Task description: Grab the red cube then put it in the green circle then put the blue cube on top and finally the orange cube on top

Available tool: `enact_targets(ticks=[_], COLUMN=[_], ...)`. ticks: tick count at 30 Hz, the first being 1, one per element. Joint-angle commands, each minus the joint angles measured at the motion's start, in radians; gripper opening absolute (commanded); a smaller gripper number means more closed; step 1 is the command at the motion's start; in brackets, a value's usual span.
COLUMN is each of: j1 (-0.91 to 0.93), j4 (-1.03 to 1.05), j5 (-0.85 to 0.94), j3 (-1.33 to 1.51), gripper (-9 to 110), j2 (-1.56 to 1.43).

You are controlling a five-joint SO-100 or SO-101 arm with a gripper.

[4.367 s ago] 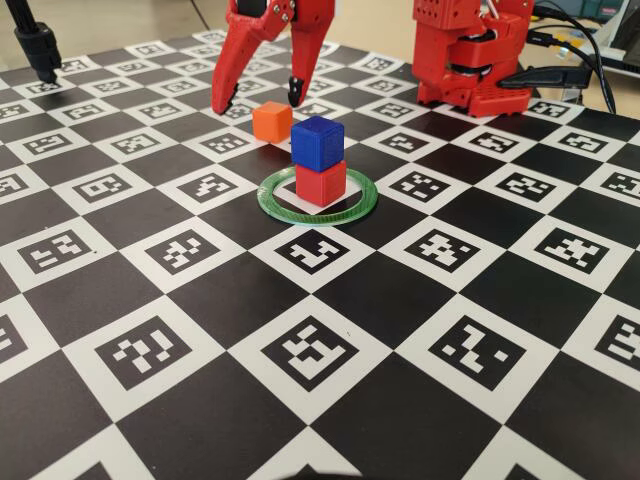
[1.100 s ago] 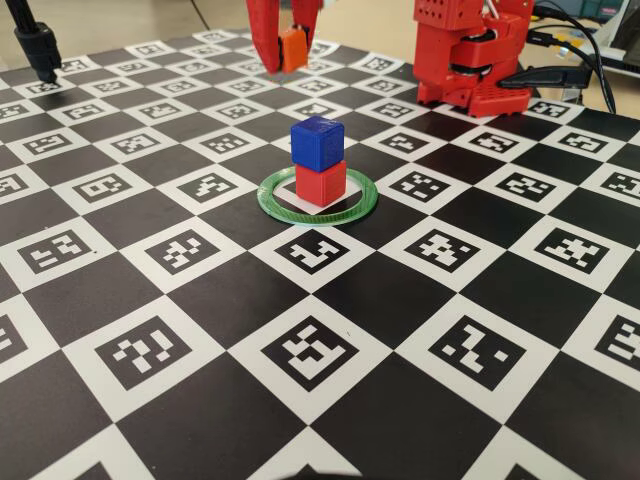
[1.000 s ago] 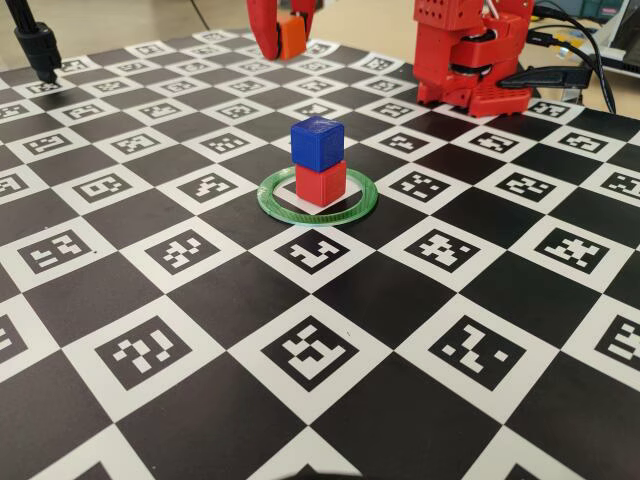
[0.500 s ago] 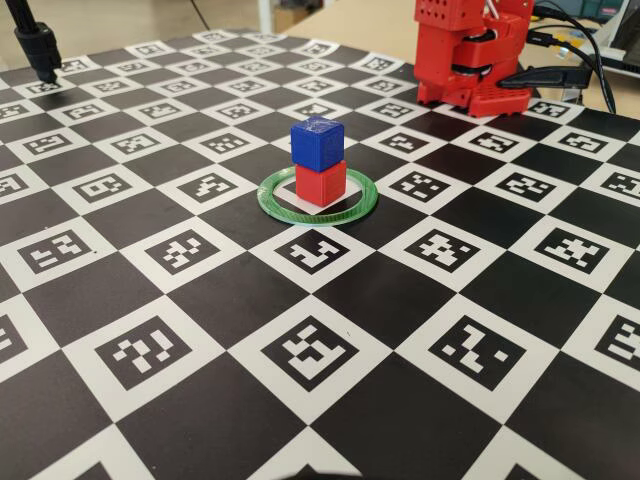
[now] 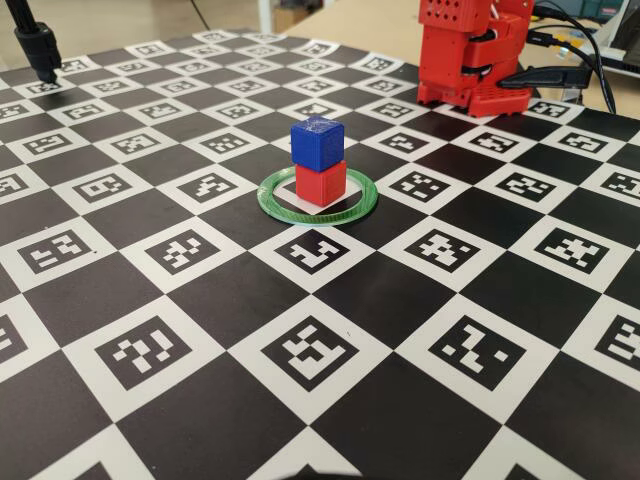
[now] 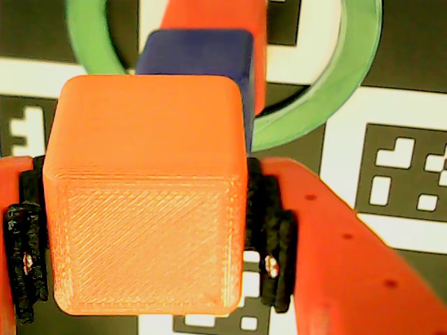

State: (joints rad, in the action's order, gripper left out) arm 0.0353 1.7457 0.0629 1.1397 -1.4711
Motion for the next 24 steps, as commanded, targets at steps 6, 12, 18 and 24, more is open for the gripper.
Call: enact_targets(ticks=[6,12,18,24], j1=[-0.081,-0.13,-0.152,-0.16], j4=[0.075,0.04,-0.025,-0.11], j5=[-0.107,-0.158,-0.178,-0.192], j3=[-0.092,-0.058,0.003,0.077], gripper=[9,9,9,9], j2=[0.009,0.014,0.015,0.029])
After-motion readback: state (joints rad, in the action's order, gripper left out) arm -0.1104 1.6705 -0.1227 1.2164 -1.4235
